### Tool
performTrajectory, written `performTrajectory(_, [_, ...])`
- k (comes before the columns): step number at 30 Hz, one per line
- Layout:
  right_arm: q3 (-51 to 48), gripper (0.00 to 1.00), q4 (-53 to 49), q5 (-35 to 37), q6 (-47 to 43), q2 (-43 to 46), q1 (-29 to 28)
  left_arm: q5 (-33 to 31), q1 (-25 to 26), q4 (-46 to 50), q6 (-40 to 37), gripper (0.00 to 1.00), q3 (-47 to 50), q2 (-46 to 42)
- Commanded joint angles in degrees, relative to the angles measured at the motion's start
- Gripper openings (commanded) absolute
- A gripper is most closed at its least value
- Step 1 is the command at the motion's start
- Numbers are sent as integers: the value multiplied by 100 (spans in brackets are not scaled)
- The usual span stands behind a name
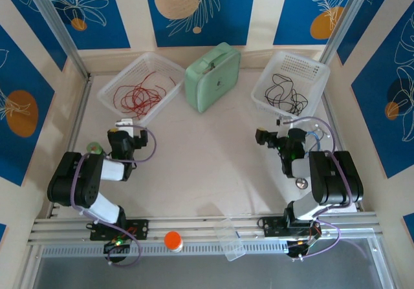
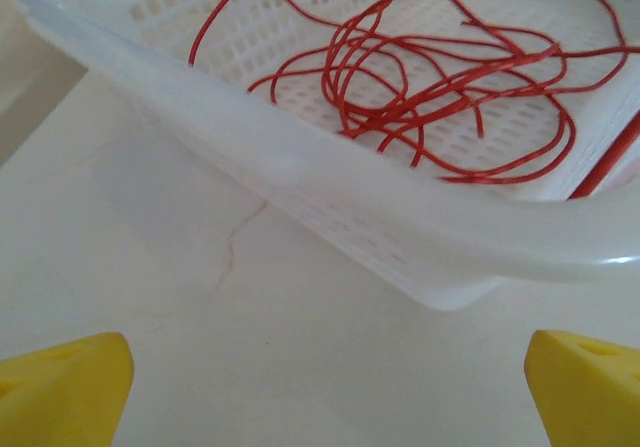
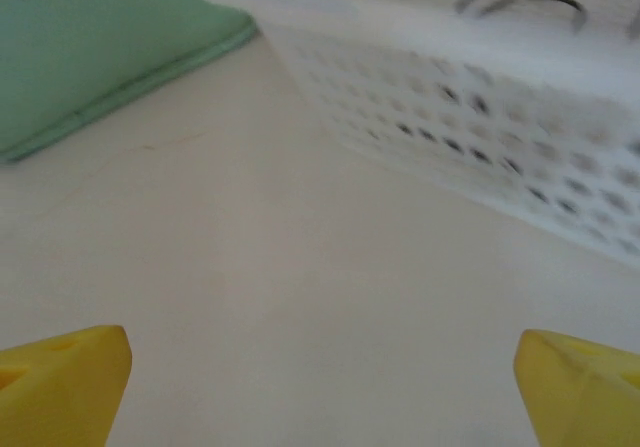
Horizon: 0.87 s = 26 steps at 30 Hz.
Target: Untangle the cables
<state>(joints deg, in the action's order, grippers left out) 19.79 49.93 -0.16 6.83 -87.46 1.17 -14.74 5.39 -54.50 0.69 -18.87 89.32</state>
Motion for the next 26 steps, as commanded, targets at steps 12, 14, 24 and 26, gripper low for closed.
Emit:
performTrajectory(12, [445, 99, -437, 187, -130, 30, -61, 235, -55, -238, -131, 100, -116, 37])
performTrajectory(14, [433, 99, -440, 183, -129, 27, -51, 259, -55, -235, -139, 100, -123, 42])
performTrajectory(24, [433, 99, -432, 176, -129, 30, -50, 622, -56, -63, -258, 100, -204, 41])
performTrajectory(26, [441, 99, -443, 150, -122, 27, -48, 630, -55, -70, -271, 100, -204, 38])
